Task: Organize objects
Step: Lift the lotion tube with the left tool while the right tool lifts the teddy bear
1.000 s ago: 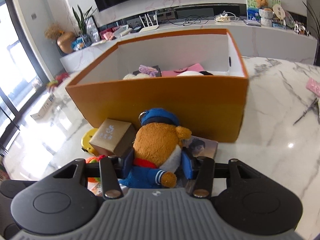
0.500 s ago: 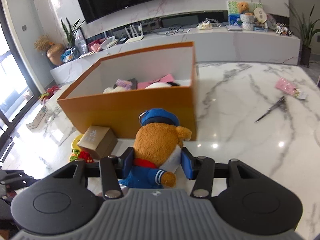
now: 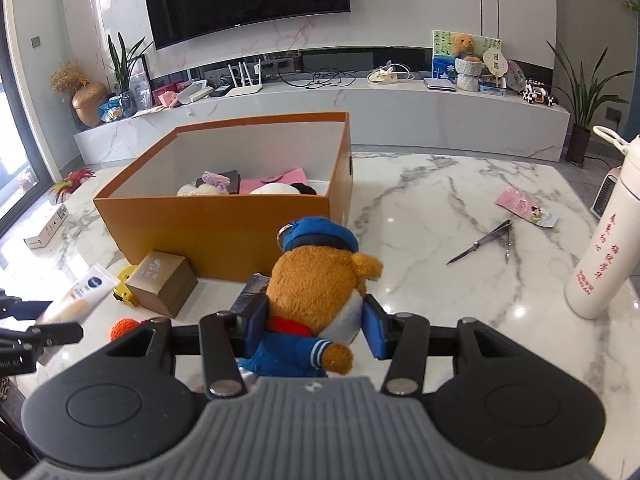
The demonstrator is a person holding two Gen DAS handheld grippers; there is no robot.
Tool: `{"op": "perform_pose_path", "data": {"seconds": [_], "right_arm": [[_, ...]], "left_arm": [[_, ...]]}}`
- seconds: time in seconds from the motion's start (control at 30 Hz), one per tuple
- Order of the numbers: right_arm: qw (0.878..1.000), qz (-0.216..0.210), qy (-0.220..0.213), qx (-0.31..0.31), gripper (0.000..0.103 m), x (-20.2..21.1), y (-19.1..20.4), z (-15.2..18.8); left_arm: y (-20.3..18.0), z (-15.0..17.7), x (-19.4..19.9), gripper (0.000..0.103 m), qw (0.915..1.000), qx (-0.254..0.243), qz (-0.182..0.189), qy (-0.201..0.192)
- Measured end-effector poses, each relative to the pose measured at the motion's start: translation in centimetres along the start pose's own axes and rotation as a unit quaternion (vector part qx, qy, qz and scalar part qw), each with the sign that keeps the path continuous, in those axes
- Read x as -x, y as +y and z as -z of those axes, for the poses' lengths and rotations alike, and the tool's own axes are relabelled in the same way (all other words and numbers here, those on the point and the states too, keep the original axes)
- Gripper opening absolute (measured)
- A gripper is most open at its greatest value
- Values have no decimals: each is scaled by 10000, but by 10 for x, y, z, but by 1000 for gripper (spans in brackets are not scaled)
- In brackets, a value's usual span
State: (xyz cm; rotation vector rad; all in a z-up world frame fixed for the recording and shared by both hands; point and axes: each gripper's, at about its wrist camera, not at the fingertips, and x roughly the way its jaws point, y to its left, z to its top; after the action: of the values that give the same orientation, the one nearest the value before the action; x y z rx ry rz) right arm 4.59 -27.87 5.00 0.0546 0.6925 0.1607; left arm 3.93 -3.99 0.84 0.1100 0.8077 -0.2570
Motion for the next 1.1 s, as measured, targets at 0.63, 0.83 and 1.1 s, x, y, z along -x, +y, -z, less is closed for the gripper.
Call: {"op": "perform_pose_path", "data": {"seconds": [0.63,0.83,1.1], "right_arm": [[9995,-68,-289,101,52,32,11,-8],[9994,-34,-341,98,52,37,10,-9],[9992,1,-378,129,52,43,9,-10]], "left_arm": [[7,-10,6,54,9997,174,-141,-121],[6,-11,9,54,9995,163,-184,-182],[7,-13,12,54,9993,182,-217,-237]]}}
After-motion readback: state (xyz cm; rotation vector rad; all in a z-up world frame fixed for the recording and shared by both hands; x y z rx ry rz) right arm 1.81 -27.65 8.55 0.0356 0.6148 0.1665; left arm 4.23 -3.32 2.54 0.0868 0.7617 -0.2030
